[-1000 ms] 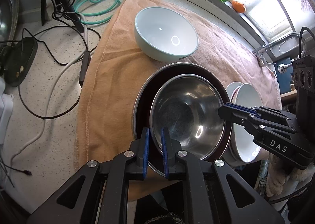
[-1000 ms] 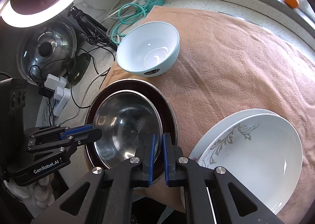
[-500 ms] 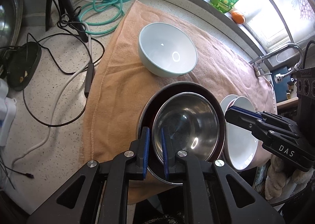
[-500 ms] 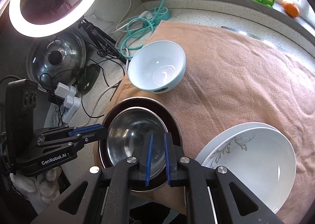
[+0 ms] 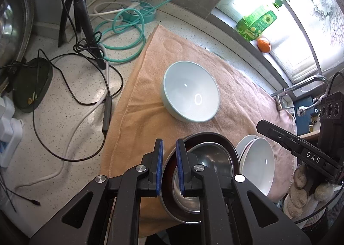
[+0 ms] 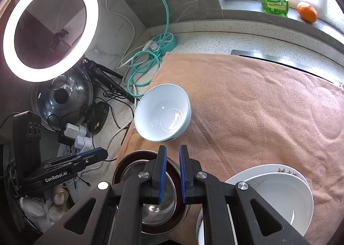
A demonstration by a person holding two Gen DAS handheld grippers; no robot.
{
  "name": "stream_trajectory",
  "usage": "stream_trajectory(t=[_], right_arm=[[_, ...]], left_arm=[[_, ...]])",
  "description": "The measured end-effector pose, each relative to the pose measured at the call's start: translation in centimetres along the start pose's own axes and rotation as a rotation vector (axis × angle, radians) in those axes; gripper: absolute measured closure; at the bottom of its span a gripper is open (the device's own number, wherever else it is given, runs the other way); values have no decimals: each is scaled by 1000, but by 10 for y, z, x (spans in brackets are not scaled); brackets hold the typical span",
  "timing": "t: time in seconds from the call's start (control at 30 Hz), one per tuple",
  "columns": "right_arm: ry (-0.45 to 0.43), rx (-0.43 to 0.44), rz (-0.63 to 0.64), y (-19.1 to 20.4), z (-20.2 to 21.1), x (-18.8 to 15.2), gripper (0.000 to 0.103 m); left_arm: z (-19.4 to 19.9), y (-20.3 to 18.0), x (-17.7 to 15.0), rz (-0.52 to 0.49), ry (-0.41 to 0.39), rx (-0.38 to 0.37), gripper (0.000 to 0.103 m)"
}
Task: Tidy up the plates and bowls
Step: 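Move both open grippers to the rim of the white bowl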
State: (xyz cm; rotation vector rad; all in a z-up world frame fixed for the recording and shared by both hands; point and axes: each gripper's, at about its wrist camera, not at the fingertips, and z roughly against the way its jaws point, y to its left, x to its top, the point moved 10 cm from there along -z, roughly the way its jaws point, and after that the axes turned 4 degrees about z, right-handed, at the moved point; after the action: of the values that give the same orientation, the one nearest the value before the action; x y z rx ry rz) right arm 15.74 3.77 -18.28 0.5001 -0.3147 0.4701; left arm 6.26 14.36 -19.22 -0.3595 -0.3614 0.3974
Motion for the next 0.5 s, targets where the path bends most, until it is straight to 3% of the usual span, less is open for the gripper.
stream_trajectory(t=[0.07, 0.5], right_arm=[[-6, -4, -3, -2, -1, 5, 82], [6, 26, -21, -7, -20, 31, 81]], left_arm=[[0, 1, 6, 8, -5, -2, 92], [-22, 2, 40, 23, -3, -7, 92]])
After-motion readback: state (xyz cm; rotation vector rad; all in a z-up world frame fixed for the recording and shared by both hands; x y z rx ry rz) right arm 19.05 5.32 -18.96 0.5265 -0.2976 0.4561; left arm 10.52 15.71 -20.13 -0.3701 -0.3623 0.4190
